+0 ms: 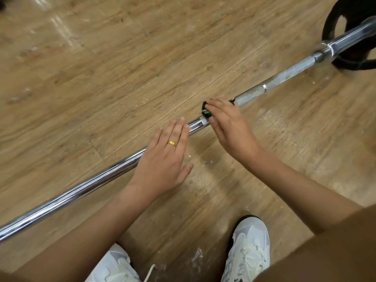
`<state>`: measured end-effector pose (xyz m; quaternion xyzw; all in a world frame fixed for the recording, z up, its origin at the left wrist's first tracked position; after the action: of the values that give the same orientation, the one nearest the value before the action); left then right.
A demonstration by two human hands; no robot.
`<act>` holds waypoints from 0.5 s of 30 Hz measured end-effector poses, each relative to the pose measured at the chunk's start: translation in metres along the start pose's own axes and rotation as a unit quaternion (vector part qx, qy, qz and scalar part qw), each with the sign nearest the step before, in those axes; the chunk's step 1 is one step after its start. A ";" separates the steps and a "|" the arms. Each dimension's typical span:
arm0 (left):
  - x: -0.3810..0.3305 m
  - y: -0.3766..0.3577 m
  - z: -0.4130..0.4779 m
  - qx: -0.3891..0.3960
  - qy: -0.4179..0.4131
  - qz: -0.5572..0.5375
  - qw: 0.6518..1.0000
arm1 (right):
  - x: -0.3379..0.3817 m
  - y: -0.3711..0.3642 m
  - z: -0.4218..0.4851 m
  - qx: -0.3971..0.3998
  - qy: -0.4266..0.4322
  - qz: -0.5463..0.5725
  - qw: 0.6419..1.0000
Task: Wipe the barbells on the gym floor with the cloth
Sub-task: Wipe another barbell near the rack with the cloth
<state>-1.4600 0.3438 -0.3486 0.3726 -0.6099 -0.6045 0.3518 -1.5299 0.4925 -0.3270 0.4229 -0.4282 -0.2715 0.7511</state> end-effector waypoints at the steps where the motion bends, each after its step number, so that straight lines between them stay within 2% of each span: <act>1: 0.004 0.000 0.002 -0.003 0.004 -0.004 1.000 | 0.006 -0.005 0.000 0.001 0.011 -0.004 1.000; 5: 0.017 0.006 0.007 -0.031 0.003 -0.026 0.999 | 0.009 -0.013 0.008 0.024 0.055 -0.022 0.998; 9: 0.022 0.009 0.013 -0.043 0.013 -0.014 0.999 | -0.006 -0.012 0.031 -0.013 0.012 -0.006 1.000; 11: 0.015 0.004 0.016 -0.034 0.019 0.011 0.999 | 0.004 -0.018 0.033 -0.032 0.023 -0.005 0.999; 14: 0.011 -0.005 0.020 -0.019 0.028 0.060 0.998 | 0.003 -0.017 0.041 -0.005 0.064 -0.031 0.997; 15: 0.014 -0.006 0.021 -0.021 0.031 0.070 0.997 | -0.007 -0.012 0.046 -0.004 0.054 -0.036 0.998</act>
<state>-1.4851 0.3422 -0.3557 0.3396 -0.6104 -0.5793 0.4201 -1.5737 0.4738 -0.3276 0.4489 -0.3704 -0.2765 0.7647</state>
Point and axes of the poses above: each hand's wrist, its own z-axis towards the middle knuckle, its own y-axis out of the back of the hand, x = y × z, the point moved 8 cm from there along z, towards the middle knuckle, and after that the axes turned 1 degree about -y, right-handed, at the moved point
